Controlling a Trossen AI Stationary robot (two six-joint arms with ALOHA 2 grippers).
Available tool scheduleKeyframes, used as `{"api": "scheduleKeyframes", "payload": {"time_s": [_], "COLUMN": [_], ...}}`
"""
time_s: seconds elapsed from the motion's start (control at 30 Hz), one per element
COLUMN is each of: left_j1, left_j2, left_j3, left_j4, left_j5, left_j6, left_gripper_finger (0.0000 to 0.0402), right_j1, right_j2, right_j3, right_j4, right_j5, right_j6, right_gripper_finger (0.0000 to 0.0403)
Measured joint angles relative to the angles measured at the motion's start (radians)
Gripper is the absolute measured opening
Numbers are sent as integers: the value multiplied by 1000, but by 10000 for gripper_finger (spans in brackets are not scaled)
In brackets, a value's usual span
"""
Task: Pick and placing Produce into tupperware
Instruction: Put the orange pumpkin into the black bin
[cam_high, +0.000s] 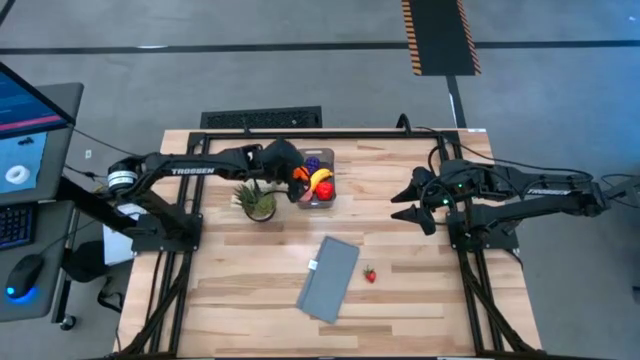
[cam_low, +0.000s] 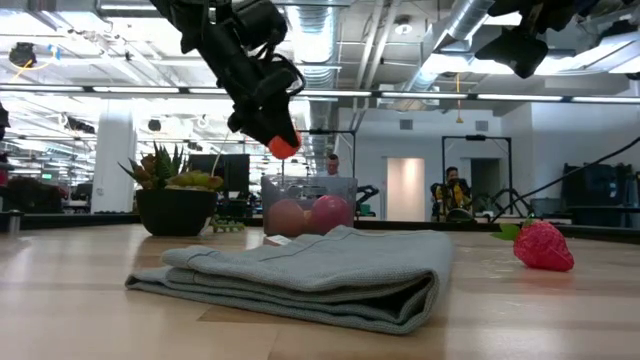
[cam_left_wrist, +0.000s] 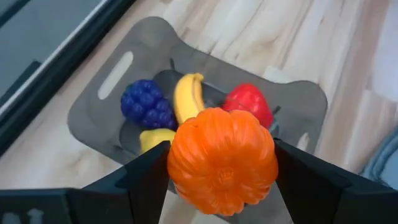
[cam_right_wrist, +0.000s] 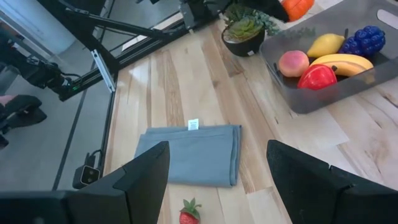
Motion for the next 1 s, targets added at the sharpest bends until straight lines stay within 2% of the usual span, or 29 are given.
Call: {"api": "scheduleKeyframes", "payload": {"time_s": [0.5,1.0], "left_j1": [44,55], "left_j2": [88,99], "left_j3": [0,1], "left_j4": [129,140], "left_j5": [66,63], "left_j6": [2,3], "left_gripper_finger": [250,249], "right_j1": [-1,-1], "right_j2": [0,0], "right_j3": [0,0], "right_j4": [2,0], "right_j5": [0,0], "right_j6": [0,-1], "right_gripper_finger": [291,291]}}
